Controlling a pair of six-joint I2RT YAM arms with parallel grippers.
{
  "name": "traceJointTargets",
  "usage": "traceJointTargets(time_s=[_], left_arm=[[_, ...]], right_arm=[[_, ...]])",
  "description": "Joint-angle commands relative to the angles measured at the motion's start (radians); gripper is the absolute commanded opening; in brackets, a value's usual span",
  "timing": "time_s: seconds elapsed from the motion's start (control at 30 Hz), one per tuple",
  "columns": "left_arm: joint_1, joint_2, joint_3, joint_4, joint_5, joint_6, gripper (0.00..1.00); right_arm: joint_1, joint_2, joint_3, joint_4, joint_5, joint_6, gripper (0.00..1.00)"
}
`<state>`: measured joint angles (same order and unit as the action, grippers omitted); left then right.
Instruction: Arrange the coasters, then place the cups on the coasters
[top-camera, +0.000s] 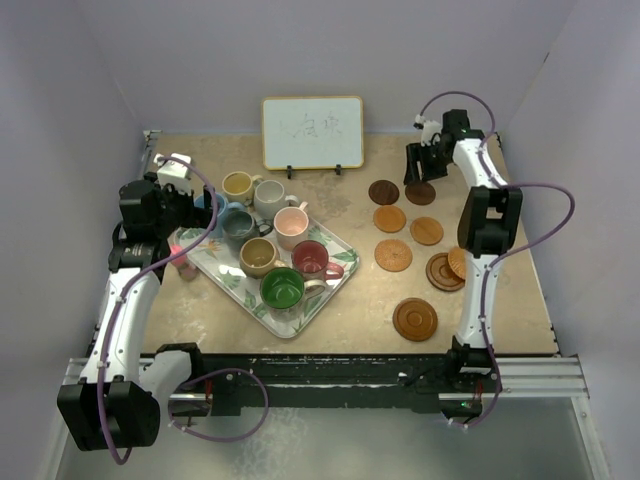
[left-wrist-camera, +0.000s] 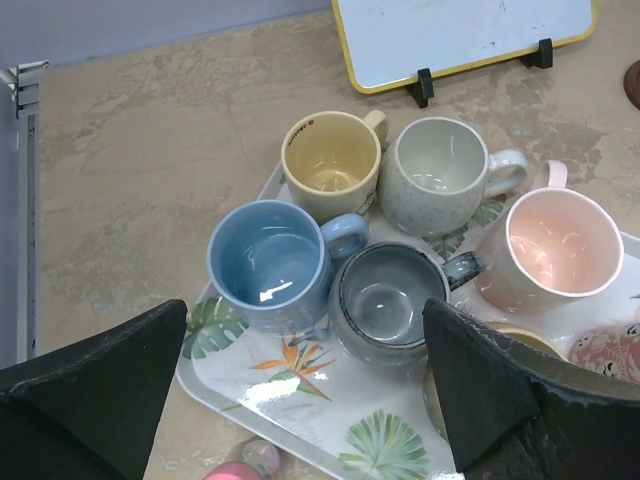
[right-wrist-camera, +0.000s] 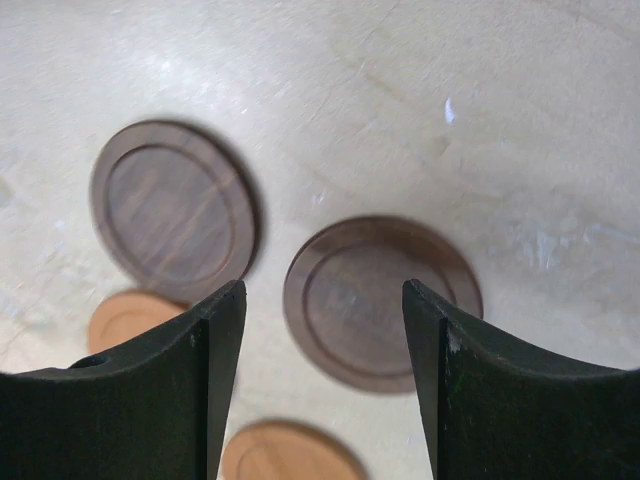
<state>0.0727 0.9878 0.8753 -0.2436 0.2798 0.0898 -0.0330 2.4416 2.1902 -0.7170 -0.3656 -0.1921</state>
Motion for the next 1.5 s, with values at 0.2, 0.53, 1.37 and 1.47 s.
traceJointTargets(time_s=[0.2,0.53,1.37,1.47], left_arm=[[0.009,-0.019,0.018,0.061,0.027,-0.007,0.98],[0.009,-0.022,0.001,0.082,0.04,-0.011,0.98],[0.009,-0.054,-0.007,0.068,0.019,-0.009,0.98],[0.009,-0.054,-0.007,0.067,0.02,-0.009,0.98]], right_arm=[[-0.008,-0.374,-0.29,-0.09,-0.069,-0.145,0.67],[0.012,-0.579,-0.7,-0.008,-0.014,-0.231,0.65],[0.239,-0.31,-0.493,0.0,-0.027,-0.164,0.64],[0.246,-0.317,-0.527,0.006,-0.031,-0.166,0.63]])
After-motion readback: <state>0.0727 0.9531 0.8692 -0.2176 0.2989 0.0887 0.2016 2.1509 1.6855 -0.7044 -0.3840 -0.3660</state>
